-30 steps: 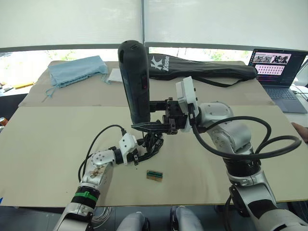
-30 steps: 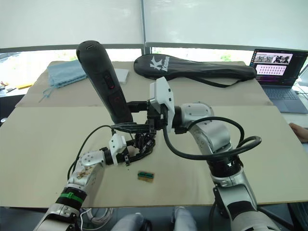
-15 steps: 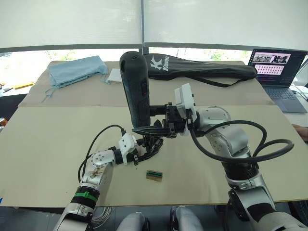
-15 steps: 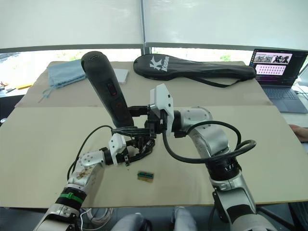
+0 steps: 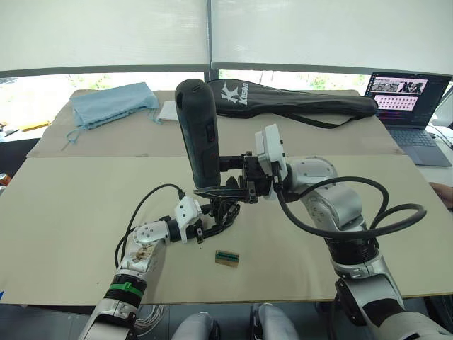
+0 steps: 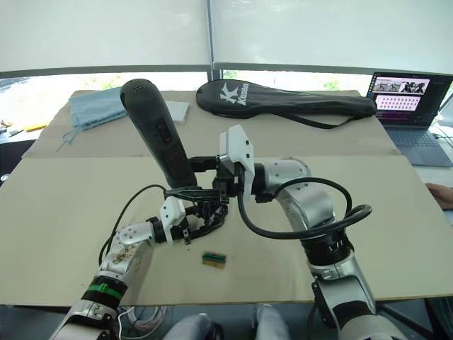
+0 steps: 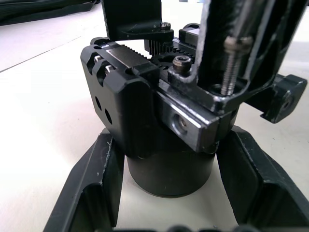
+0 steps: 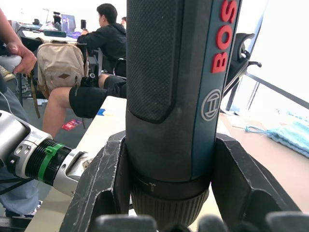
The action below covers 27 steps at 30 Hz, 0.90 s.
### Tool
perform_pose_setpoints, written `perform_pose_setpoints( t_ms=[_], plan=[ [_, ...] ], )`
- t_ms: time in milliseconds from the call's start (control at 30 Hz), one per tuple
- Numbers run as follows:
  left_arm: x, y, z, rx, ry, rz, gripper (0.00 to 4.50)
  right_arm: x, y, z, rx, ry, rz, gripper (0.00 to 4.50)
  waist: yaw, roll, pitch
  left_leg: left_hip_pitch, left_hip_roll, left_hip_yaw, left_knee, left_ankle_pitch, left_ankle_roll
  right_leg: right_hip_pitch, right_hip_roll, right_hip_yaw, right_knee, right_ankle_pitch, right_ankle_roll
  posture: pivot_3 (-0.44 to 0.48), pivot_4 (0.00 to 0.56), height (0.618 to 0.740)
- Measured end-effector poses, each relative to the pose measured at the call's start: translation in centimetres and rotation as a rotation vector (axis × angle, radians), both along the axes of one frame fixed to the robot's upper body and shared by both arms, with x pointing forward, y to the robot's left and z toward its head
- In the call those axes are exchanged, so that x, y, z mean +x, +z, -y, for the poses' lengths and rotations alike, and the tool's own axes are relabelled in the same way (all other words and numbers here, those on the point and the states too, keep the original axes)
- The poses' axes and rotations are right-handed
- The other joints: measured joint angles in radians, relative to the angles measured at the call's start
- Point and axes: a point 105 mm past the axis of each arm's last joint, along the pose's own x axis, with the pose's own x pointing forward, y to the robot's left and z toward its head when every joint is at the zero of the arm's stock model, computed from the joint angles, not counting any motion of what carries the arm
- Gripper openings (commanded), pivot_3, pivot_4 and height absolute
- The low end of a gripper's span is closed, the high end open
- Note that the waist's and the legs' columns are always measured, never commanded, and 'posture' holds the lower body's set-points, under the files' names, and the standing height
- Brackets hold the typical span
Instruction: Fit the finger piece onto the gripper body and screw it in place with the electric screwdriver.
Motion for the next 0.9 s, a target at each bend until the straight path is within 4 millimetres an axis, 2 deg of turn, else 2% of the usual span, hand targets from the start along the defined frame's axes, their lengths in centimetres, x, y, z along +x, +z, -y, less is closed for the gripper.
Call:
perform_pose_setpoints(
  t_ms=[900],
  plan=[
    [0.0, -0.02, 0.02, -0.002, 0.0, 0.0, 2.27, 0.23, -0.38, -0.34, -0.037, 0.005, 0.014, 1.91, 0.0, 0.0, 0.0, 0.0, 0.0, 0.0, 0.0, 0.0, 0.0, 0.0, 0.0, 0.0, 0.0, 0.0, 0.0, 0.0, 0.15, 0.74]
  ],
)
